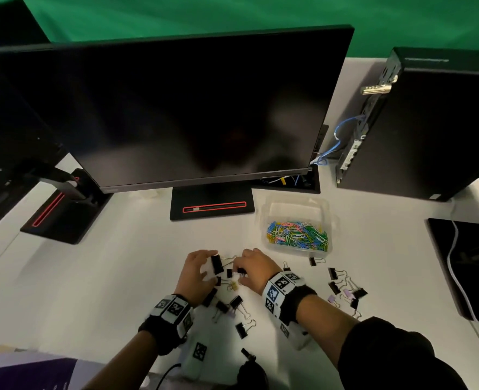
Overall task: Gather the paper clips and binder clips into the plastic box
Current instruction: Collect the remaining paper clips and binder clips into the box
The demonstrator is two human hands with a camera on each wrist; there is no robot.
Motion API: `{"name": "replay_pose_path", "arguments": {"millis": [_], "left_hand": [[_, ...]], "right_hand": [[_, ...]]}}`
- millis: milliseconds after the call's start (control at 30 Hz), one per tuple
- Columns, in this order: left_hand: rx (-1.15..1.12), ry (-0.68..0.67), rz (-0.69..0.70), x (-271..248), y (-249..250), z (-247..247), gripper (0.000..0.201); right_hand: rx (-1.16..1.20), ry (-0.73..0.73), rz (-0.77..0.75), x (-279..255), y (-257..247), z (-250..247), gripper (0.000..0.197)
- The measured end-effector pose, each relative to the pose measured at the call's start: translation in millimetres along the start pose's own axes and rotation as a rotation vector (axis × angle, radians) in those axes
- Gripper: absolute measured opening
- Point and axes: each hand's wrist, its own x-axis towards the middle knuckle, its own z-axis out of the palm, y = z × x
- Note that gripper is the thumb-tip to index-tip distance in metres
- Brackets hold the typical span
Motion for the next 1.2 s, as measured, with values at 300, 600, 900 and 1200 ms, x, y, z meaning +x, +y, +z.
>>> {"name": "replay_pose_path", "arguments": {"millis": [300, 600, 900, 1200], "left_hand": [[0.330, -0.275, 0.001, -16, -3, -13, 0.072], [0.299, -0.215, 0.036, -13, 8, -4, 0.108], [0.435, -0.287, -0.022, 11, 17, -3, 0.109], [0.389, -0.272, 0.024, 19, 28, 20, 0.058]], "right_hand": [[0.158, 0.095, 0.149, -14, 40, -20, 0.021], [0.123, 0.162, 0.120, -56, 61, -27, 0.026], [0.086, 0.050, 0.580, -139, 124, -45, 0.108], [0.271, 0.073, 0.580, -149, 132, -18, 0.122]]}}
